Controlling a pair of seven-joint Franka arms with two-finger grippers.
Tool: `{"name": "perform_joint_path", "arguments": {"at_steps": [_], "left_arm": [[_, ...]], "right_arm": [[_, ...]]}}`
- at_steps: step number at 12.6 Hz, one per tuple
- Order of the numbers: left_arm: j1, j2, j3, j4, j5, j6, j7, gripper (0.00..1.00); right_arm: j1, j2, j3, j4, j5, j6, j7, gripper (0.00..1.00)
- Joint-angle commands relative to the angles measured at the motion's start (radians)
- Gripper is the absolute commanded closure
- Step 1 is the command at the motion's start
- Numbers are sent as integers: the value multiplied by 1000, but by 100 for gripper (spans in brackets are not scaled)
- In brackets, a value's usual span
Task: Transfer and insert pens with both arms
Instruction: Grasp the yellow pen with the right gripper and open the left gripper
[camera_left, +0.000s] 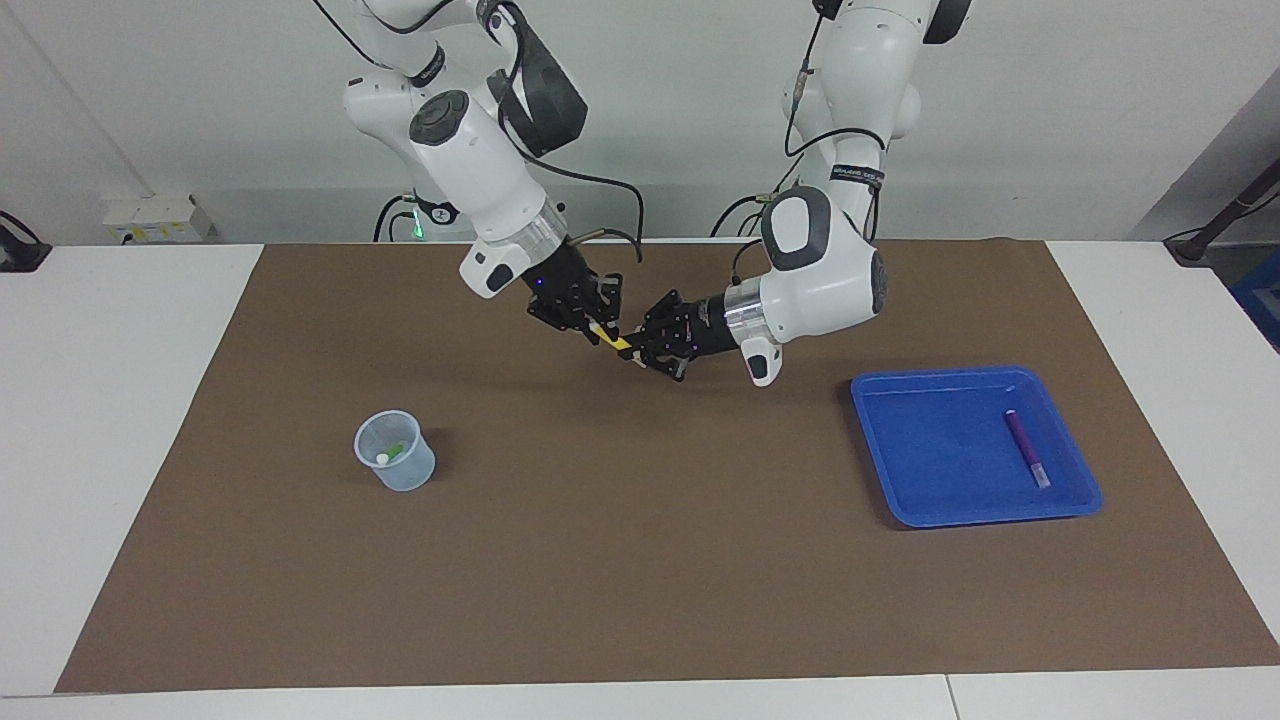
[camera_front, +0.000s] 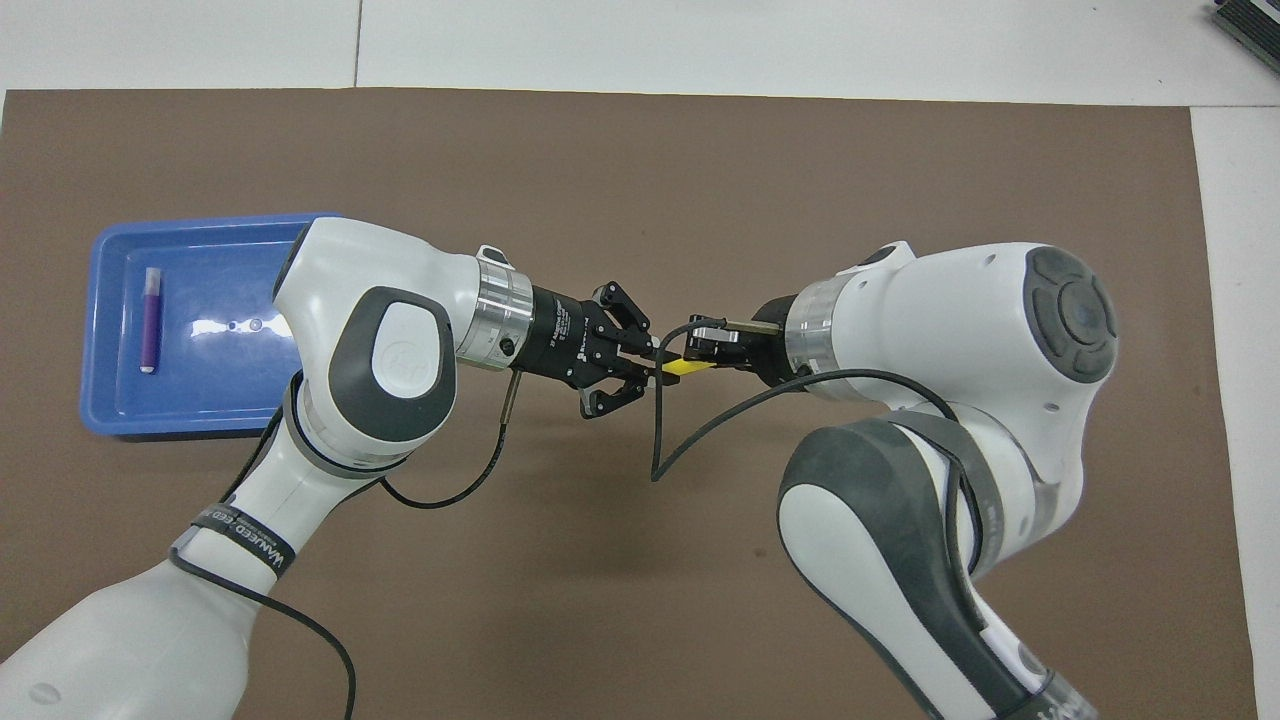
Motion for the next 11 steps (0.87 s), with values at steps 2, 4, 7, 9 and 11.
{"name": "perform_joint_path", "arguments": {"at_steps": [2, 4, 7, 9, 11], "left_arm": [[-15, -32, 15, -33, -20, 16, -12, 100], [-17, -32, 15, -33, -20, 16, -12, 100], [-17, -32, 16, -35, -15, 16, -18, 84], [-15, -36, 16, -39, -12, 11, -58, 23], [-18, -62, 16, -41, 18, 11, -52, 0]], "right_arm": [[-2, 14, 4, 16, 23, 7, 0, 100], [-3, 14, 4, 16, 20, 6, -1, 100], [-2, 14, 4, 19, 15, -1, 3, 100], [-5, 14, 3, 23, 7, -10, 3, 100], [-16, 14, 0, 55, -40, -60, -1, 100]]}}
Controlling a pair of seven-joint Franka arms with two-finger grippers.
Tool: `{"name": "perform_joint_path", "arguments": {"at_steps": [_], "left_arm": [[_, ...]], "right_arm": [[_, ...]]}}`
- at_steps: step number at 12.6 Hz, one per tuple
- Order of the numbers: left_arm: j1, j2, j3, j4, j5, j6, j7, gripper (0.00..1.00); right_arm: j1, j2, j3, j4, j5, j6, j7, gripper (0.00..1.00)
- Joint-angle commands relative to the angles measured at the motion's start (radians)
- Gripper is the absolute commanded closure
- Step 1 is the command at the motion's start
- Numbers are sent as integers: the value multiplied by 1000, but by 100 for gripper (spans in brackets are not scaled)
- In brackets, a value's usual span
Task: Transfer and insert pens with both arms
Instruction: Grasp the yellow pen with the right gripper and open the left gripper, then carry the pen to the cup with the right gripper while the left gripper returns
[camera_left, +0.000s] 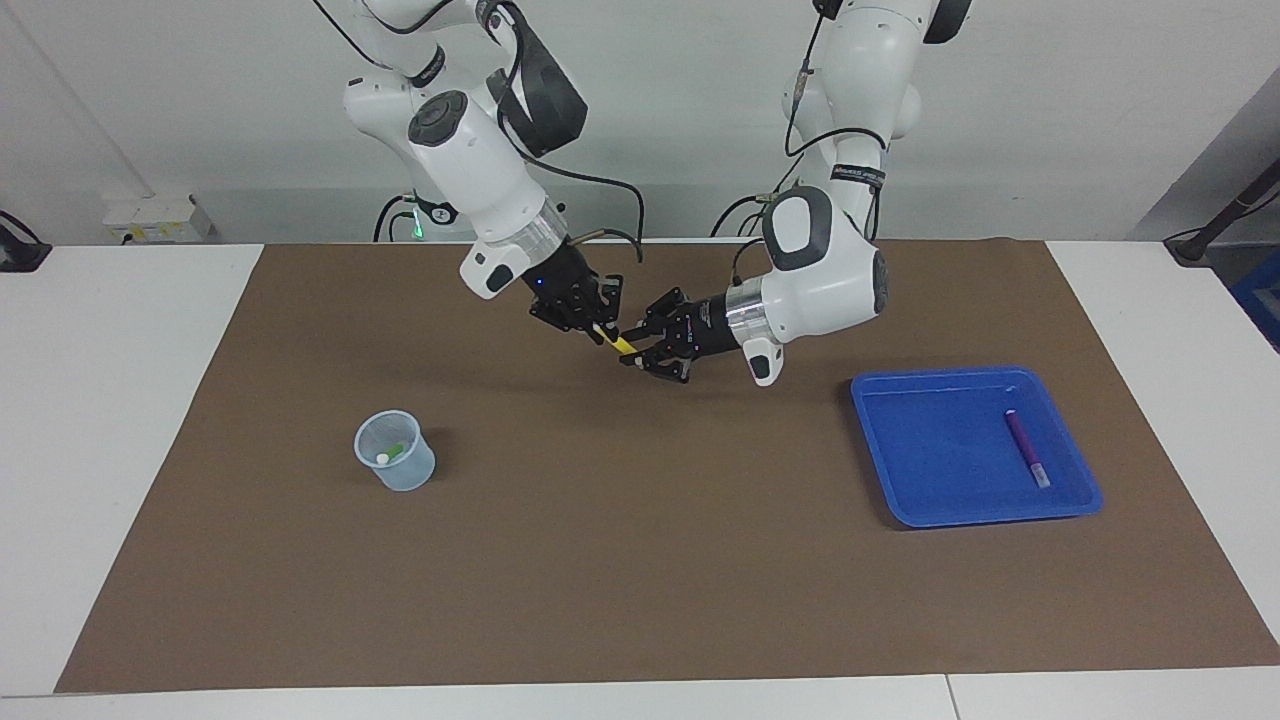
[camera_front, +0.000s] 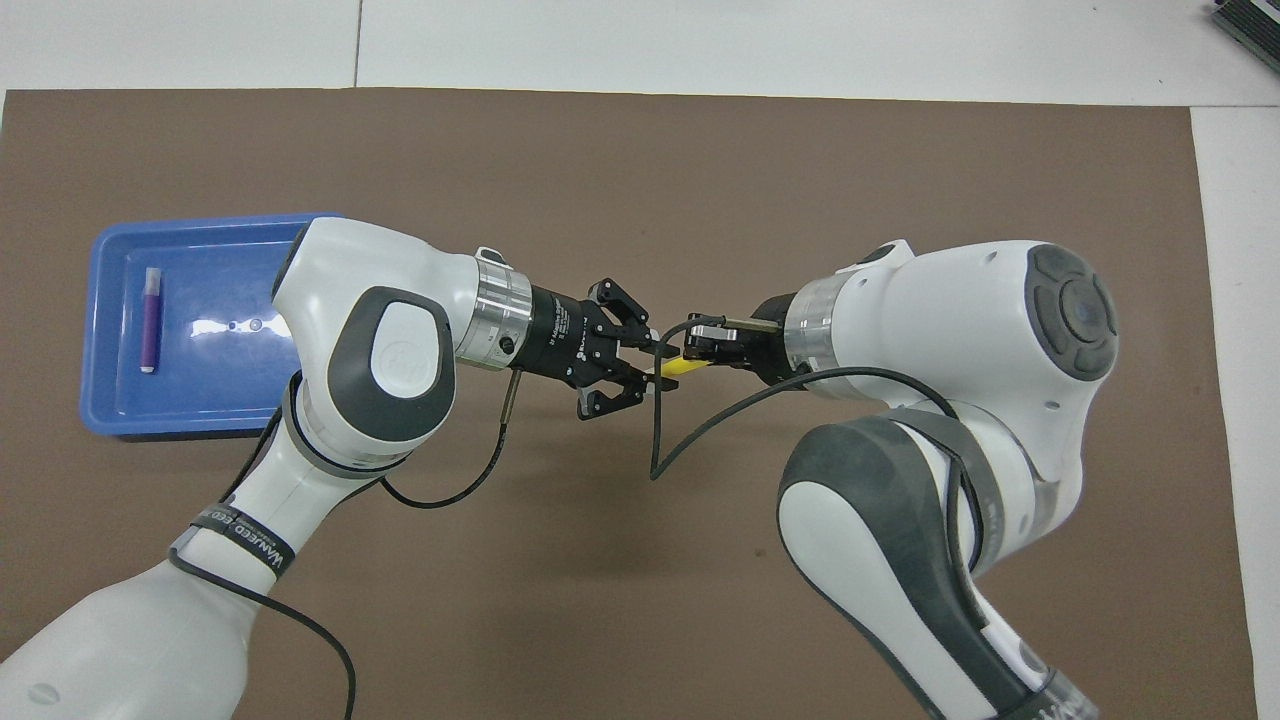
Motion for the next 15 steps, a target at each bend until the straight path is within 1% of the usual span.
{"name": "perform_joint_path", "arguments": {"at_steps": [1, 3, 5, 6, 8, 9, 11, 12, 13, 15], "left_arm": [[-19, -70, 14, -40, 81, 0, -19, 0], [-47, -92, 14, -41, 231, -1, -21, 0], [-54, -96, 14, -41, 317, -3, 20, 0], [-48, -104, 14, -43, 343, -20, 95, 0], [-10, -116, 29, -60, 367, -85, 225, 0], [37, -118, 29, -58, 415, -118, 267, 0], [59, -130, 32, -57, 529, -171, 399, 0], [80, -132, 32, -57, 611, -190, 462, 0], [88, -132, 32, -52, 694, -191, 518, 0], [105, -135, 32, -54, 864, -199, 646, 0]], "right_arm": [[-24, 11, 2, 51, -101, -66, -7, 100], [-41, 11, 0, 69, -154, -111, -28, 100], [-82, 11, -1, 74, -215, -159, -141, 100], [-105, 11, -1, 75, -235, -179, -203, 100], [-168, 9, -1, 83, -300, -223, -342, 100], [-212, 9, -3, 85, -312, -239, -443, 100], [-296, 9, -6, 89, -329, -270, -621, 100], [-329, 4, -4, 91, -375, -273, -709, 100], [-353, 4, -6, 101, -401, -273, -767, 100], [-380, 6, -6, 102, -404, -256, -799, 100]]}}
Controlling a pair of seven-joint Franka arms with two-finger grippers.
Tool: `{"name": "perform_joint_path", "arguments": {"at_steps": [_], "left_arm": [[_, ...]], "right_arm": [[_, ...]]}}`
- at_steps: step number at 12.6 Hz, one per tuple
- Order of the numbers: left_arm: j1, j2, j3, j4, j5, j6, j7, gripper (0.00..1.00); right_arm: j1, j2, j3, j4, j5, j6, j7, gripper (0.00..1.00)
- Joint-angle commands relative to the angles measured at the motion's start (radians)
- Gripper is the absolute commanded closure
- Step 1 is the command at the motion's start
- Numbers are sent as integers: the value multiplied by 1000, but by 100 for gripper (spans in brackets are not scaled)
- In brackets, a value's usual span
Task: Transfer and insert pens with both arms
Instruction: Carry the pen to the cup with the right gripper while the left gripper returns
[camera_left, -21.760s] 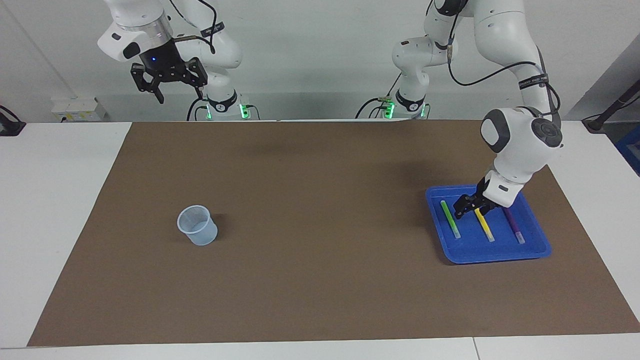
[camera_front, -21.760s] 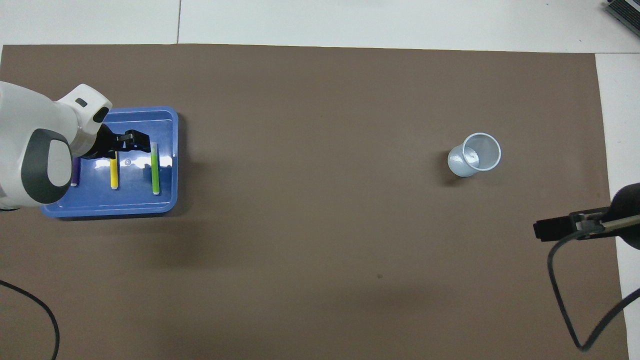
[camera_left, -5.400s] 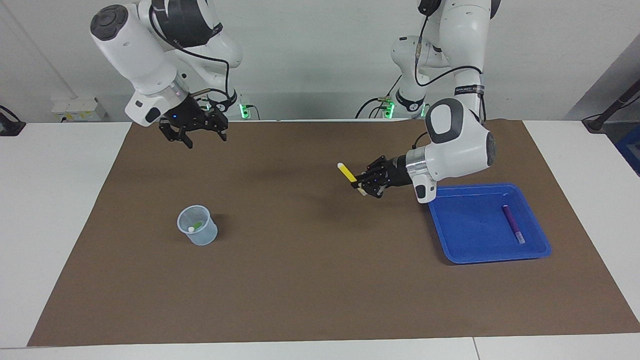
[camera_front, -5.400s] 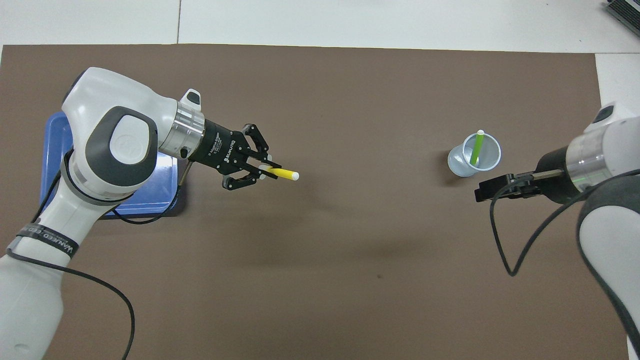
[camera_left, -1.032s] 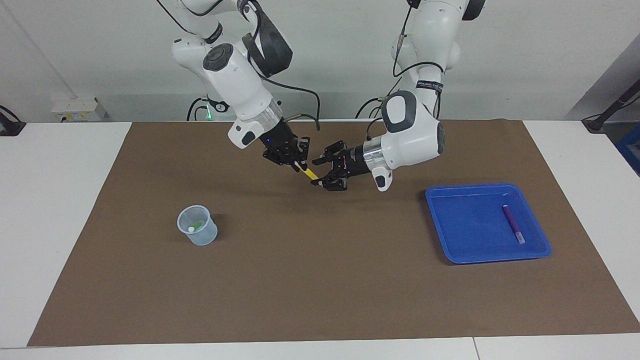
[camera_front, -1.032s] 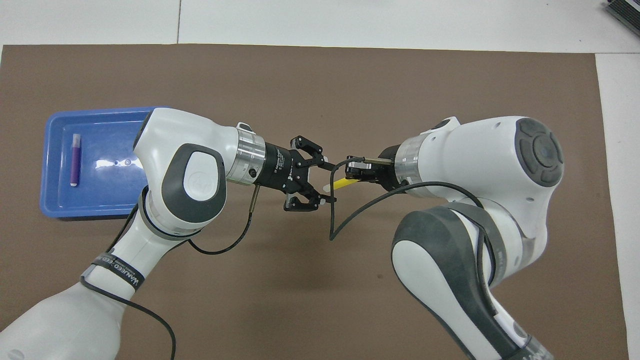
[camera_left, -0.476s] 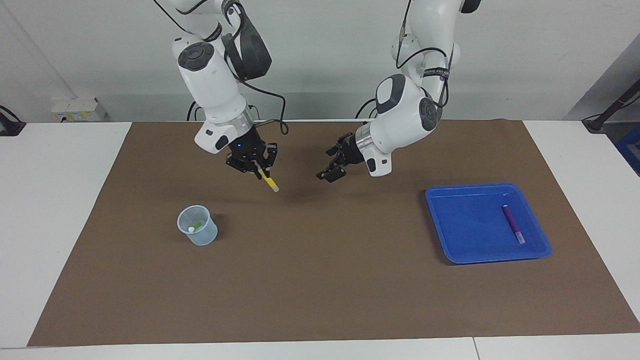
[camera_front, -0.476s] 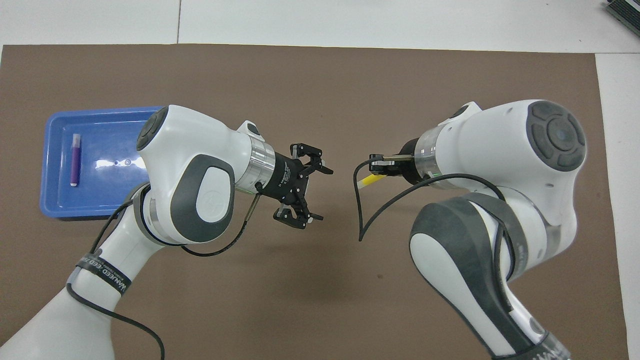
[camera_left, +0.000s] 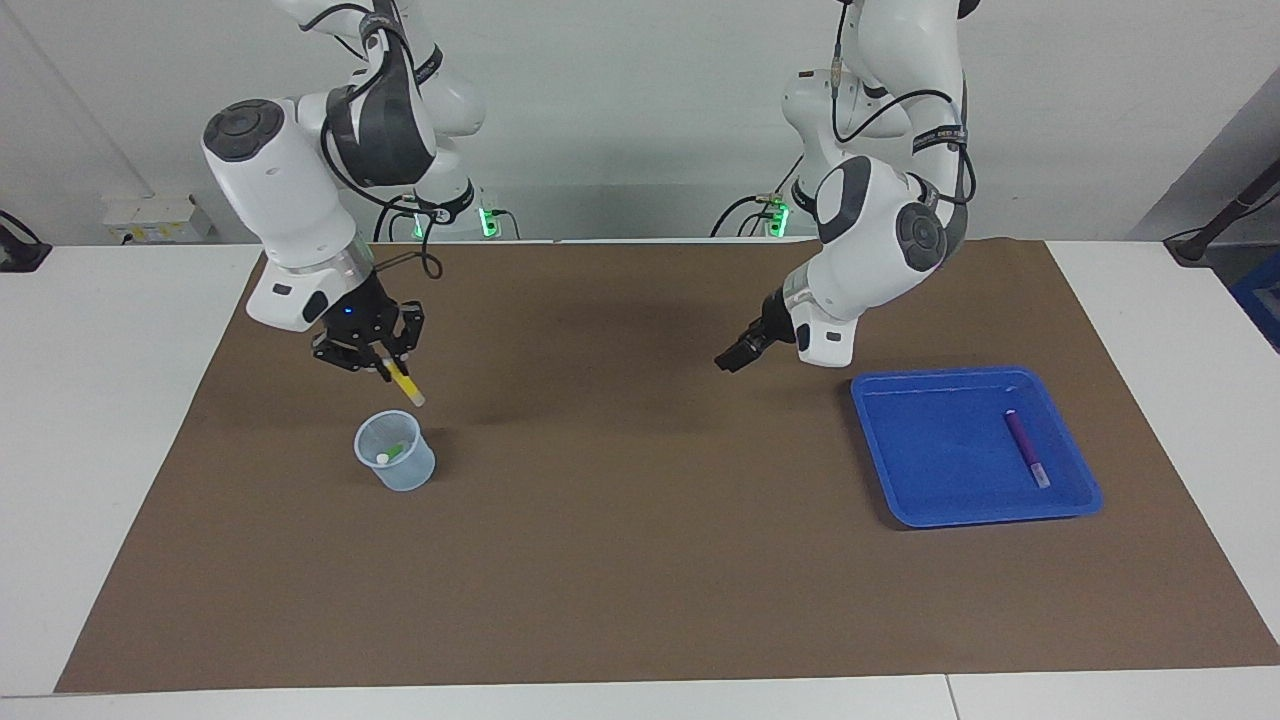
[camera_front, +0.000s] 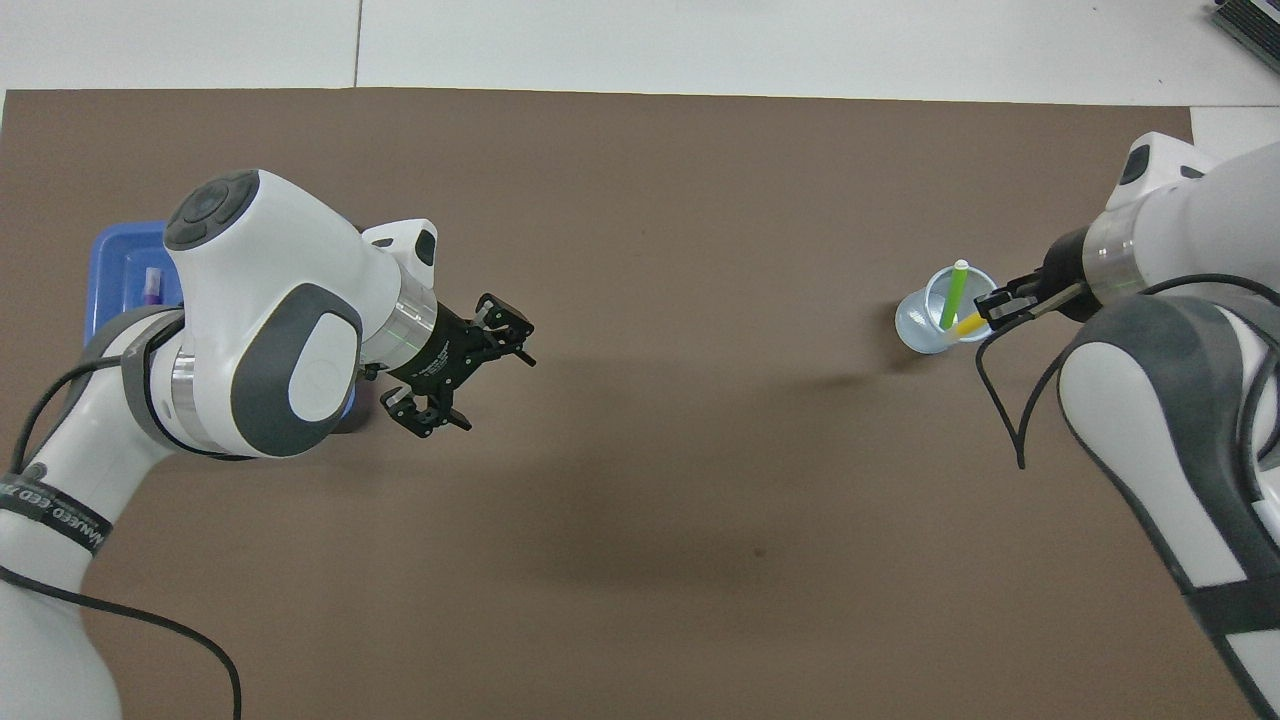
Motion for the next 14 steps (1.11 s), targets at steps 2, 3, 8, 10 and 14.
{"name": "perform_joint_path", "arguments": {"at_steps": [2, 3, 8, 10, 14], "left_arm": [[48, -33, -2, -29, 215, -14, 257, 0], [82, -32, -2, -27, 215, -4, 346, 0], [185, -21, 0, -30, 289, 120, 691, 2], [229, -15, -2, -32, 345, 200, 793, 4], [292, 19, 0, -17, 449, 312, 854, 9]], "right_arm": [[-20, 9, 13, 7, -54, 20, -31, 100], [-22, 15, 13, -2, -55, 56, -31, 100], [-9, 52, 13, -30, -57, 119, -6, 100], [-6, 52, 13, -65, -67, 146, 9, 100], [-14, 52, 13, -138, -71, 211, 30, 100]]}}
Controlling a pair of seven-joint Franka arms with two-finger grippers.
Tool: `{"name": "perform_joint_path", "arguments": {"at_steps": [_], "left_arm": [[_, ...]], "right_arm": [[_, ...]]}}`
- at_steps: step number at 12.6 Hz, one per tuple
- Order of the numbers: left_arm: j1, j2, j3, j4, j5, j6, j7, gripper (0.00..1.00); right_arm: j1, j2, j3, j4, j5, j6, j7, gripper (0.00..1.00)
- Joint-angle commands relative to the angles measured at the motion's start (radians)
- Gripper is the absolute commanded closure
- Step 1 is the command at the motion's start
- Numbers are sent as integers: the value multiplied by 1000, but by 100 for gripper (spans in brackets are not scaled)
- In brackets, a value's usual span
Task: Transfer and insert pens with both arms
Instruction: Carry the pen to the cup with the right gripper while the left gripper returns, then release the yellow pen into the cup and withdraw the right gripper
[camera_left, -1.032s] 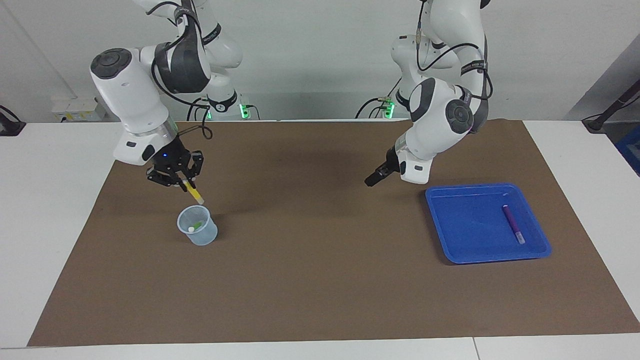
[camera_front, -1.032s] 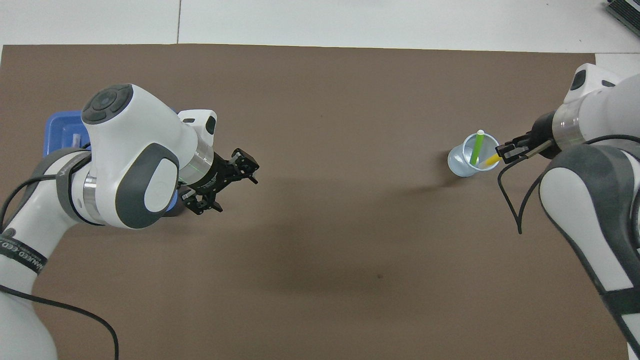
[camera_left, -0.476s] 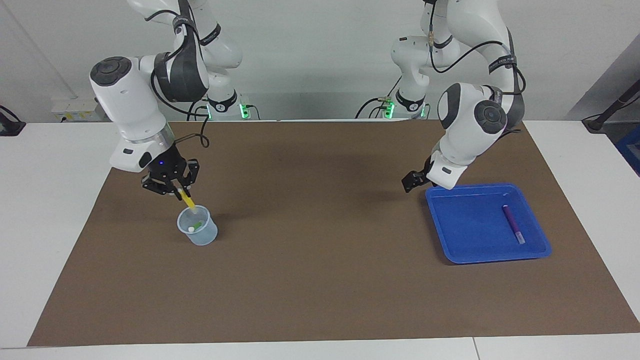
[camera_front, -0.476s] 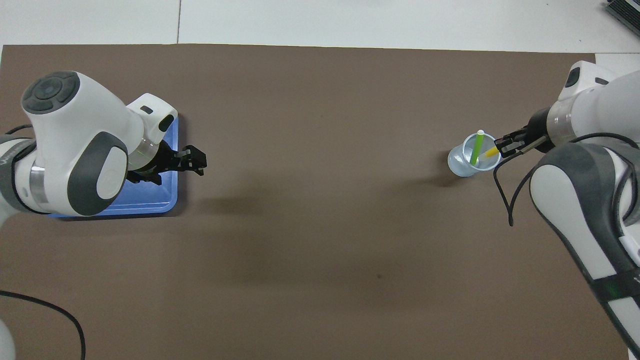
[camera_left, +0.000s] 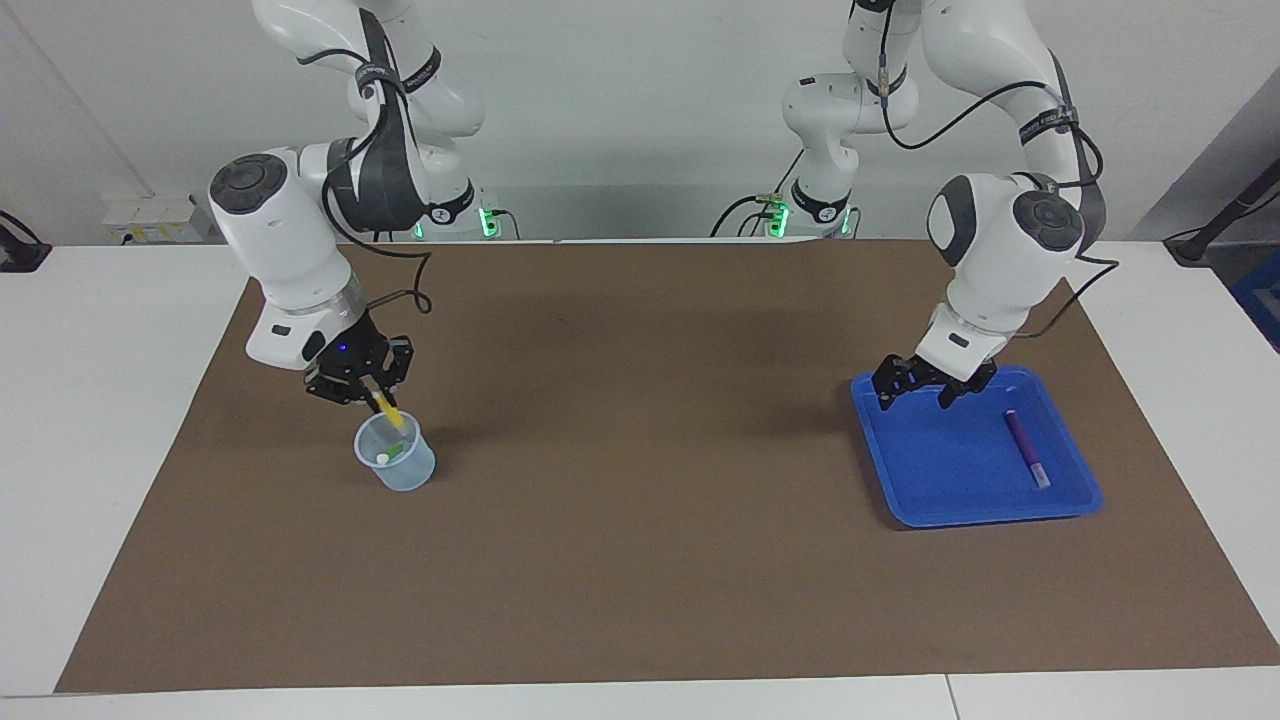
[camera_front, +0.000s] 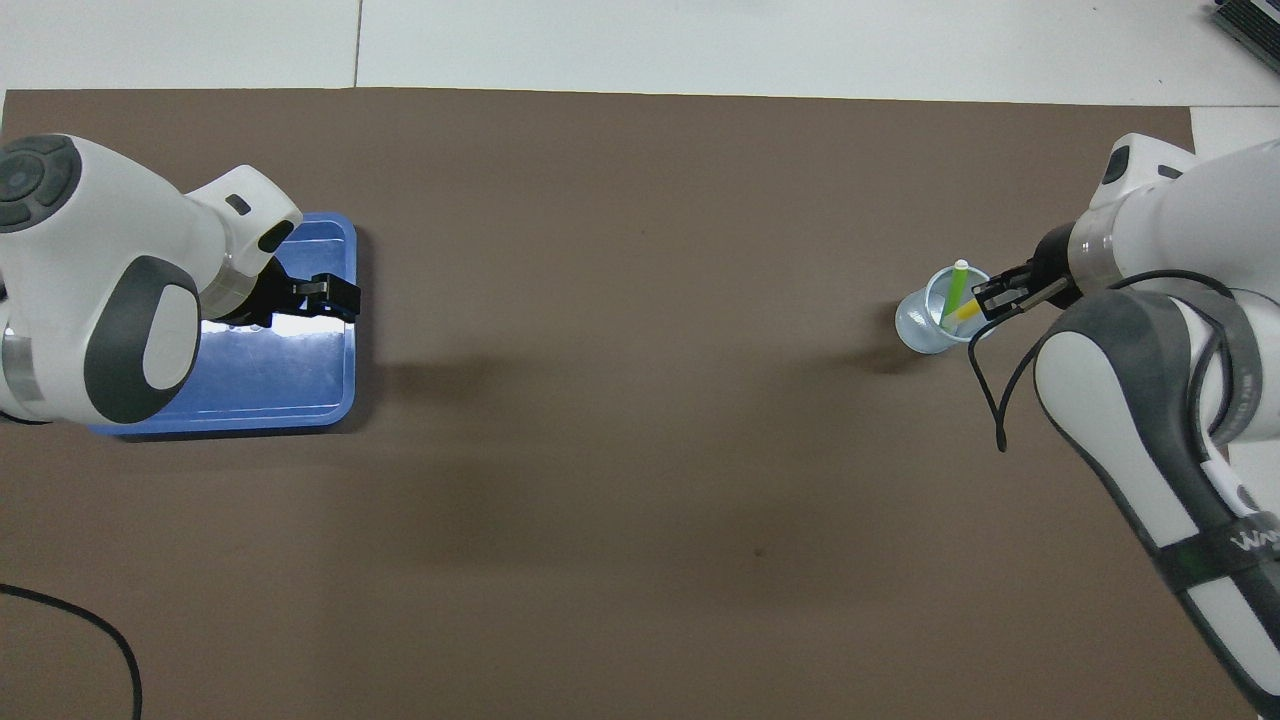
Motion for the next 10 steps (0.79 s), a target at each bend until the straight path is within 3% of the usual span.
{"name": "perform_joint_path", "arguments": {"at_steps": [1, 2, 3, 4, 7, 10], "left_arm": [[56, 30, -9, 7, 95, 93, 39, 9], [72, 48, -9, 28, 97, 101, 42, 9], [90, 71, -8, 54, 97, 106, 71, 8], [122, 116, -9, 103, 97, 106, 118, 8], [139, 180, -9, 176, 97, 92, 146, 8], [147, 212, -8, 202, 112, 106, 148, 9]], "right_arm": [[-15, -8, 7, -70, -31, 68, 45, 100], [-16, -7, 7, -89, -30, 77, 74, 93], [-16, -7, 7, -92, -30, 76, 106, 36], [-16, -7, 7, -83, -30, 62, 134, 0], [-15, -13, 7, -40, -30, 5, 160, 0], [-17, -25, 4, 83, -30, -168, 160, 0]]}}
